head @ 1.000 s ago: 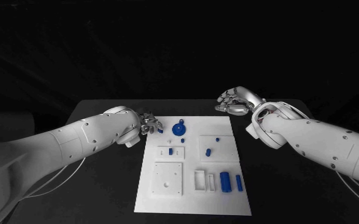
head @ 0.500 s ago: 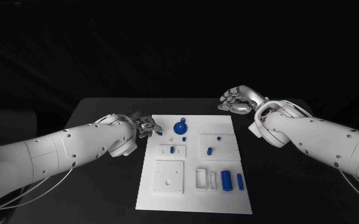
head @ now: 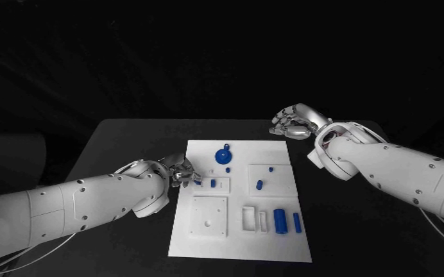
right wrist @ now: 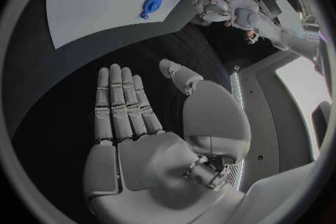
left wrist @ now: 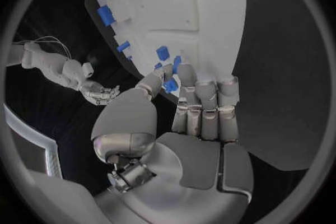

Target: Assemble the parts on the task board

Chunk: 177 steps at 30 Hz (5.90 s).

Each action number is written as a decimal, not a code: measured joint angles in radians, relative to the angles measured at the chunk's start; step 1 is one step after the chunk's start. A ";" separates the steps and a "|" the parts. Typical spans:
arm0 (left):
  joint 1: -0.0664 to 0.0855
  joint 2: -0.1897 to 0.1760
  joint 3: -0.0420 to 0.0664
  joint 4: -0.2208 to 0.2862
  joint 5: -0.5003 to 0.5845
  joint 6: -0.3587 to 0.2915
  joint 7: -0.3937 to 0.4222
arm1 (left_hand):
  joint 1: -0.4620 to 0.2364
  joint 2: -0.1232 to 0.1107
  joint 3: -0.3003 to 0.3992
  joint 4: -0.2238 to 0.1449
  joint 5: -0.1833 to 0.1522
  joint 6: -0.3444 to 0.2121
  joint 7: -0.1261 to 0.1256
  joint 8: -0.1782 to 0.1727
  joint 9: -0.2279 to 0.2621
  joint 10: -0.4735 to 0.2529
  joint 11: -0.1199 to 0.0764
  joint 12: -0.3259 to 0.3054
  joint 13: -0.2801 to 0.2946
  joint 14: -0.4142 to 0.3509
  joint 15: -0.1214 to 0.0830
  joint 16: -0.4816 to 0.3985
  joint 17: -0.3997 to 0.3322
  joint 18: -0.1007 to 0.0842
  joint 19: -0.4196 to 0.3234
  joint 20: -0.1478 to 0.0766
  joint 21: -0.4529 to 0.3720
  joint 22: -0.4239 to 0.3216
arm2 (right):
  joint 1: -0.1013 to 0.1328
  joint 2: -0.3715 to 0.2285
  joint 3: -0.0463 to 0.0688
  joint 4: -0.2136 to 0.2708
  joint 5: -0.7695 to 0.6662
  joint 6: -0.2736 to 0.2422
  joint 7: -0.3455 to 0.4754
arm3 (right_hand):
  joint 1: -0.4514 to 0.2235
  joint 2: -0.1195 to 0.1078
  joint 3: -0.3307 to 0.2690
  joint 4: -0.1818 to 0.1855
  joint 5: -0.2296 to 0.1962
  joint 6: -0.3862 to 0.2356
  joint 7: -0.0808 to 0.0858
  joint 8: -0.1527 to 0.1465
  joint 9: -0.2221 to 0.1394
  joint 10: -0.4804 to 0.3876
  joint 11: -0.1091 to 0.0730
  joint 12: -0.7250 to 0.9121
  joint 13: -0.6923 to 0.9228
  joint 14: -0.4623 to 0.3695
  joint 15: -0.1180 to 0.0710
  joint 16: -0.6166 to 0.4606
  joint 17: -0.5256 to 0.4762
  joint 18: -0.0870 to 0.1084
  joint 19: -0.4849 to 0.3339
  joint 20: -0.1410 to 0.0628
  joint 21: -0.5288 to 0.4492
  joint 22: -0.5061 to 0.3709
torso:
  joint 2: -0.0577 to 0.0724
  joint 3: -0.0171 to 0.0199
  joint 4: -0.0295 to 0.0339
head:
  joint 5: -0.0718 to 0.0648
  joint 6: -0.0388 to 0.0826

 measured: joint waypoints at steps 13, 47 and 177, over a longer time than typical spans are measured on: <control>-0.012 0.012 0.000 -0.007 -0.024 -0.029 -0.005 | -0.003 -0.003 0.003 0.002 0.022 0.011 -0.001 0.000 0.000 0.007 -0.007 0.004 0.006 0.007 -0.001 0.005 0.004 0.000 0.007 -0.004 0.004 0.000 | 0.000 -0.001 0.000 -0.001 -0.001 0.001 -0.001 | 0.000 0.000 -0.003 0.003 0.000 0.000 0.000 0.000 0.000 0.004 -0.004 -0.008 -0.005 0.000 0.000 0.000 -0.003 0.000 0.000 0.000 -0.004 0.001 | 0.001 0.0008 -0.0030 | -0.002 -0.004; -0.028 0.035 -0.001 -0.038 -0.046 -0.029 -0.004 | -0.009 -0.009 0.003 0.002 0.026 0.021 -0.004 0.000 0.000 0.011 -0.011 0.019 0.022 0.014 -0.001 0.019 0.014 0.000 0.013 -0.005 0.012 0.000 | 0.000 -0.001 0.000 -0.002 0.000 0.002 -0.001 | 0.000 0.000 -0.005 0.000 0.004 0.000 0.000 0.000 -0.002 0.007 0.000 -0.015 -0.014 -0.003 0.002 0.000 -0.006 0.000 -0.004 0.004 -0.008 0.001 | 0.001 0.0009 -0.0027 | -0.007 -0.008; -0.004 0.075 0.104 -0.100 0.141 -0.001 0.140 | 0.338 -0.163 -0.133 0.282 -0.247 -0.161 0.068 -0.097 0.155 -0.231 0.052 -0.128 -0.058 -0.196 0.044 -0.095 -0.078 -0.003 -0.208 0.067 -0.115 -0.042 | -0.001 0.009 0.000 -0.024 0.001 0.008 0.001 | 0.000 0.000 -0.019 -0.014 0.015 -0.011 0.000 0.000 -0.012 0.018 0.004 -0.050 -0.056 -0.019 0.012 0.000 -0.027 0.000 -0.036 0.018 -0.039 0.000 | 0.002 0.0017 -0.0026 | -0.025 -0.012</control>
